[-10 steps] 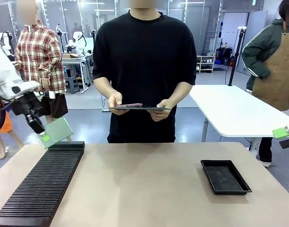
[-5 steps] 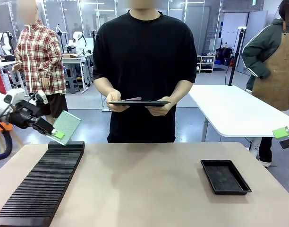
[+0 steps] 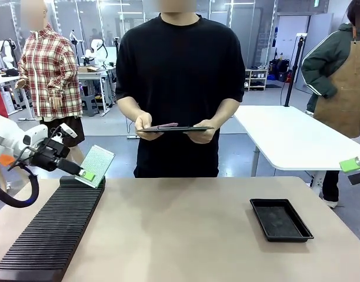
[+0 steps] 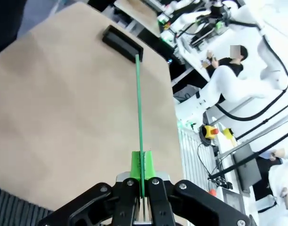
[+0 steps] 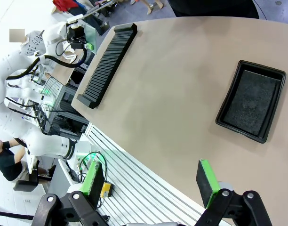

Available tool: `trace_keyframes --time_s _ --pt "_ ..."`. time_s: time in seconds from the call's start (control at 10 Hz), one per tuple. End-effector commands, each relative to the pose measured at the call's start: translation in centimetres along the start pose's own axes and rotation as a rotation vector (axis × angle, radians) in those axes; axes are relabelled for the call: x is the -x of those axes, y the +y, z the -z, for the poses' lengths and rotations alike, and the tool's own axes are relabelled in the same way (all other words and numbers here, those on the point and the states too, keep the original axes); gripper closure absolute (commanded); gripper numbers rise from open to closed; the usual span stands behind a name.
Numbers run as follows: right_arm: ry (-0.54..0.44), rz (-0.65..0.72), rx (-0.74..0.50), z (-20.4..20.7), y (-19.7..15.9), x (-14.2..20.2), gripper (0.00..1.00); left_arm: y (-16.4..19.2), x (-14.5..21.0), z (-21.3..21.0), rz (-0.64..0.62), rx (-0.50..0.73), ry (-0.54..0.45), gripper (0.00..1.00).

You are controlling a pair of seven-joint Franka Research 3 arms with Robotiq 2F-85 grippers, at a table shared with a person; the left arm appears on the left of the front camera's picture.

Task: Inspect the PCB.
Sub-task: Pick up the Blank PCB and present it to the human, then release the Blank PCB you were holding.

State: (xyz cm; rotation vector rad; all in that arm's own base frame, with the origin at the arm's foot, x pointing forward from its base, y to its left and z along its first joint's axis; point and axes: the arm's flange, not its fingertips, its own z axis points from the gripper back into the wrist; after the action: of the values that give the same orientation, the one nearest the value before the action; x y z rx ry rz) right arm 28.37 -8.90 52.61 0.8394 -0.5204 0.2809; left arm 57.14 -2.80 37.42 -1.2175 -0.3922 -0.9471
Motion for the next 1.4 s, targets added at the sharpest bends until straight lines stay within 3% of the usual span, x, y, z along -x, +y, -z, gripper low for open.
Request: trace_keyframes --time_s 0.0,0.4,0.6,1.3 --pt "-0.009 -0.014 -0.017 0.0 0.0 -0.1 0.00 1.1 -0.7 -0.1 0.069 0.102 -0.037 1.00" --pt "-0.009 -0.014 -0.017 0.0 0.0 -0.1 0.00 2.3 0.9 0.4 0.108 0.154 -0.114 1.00" --pt "-0.009 -0.014 -0.017 0.0 0.0 -0.1 0.00 1.9 1.0 1.0 0.084 0.123 -0.073 1.00" --pt "-0.009 -0.014 -0.017 0.0 0.0 -0.1 0.00 1.9 1.0 1.0 0.084 0.123 -0.073 1.00"
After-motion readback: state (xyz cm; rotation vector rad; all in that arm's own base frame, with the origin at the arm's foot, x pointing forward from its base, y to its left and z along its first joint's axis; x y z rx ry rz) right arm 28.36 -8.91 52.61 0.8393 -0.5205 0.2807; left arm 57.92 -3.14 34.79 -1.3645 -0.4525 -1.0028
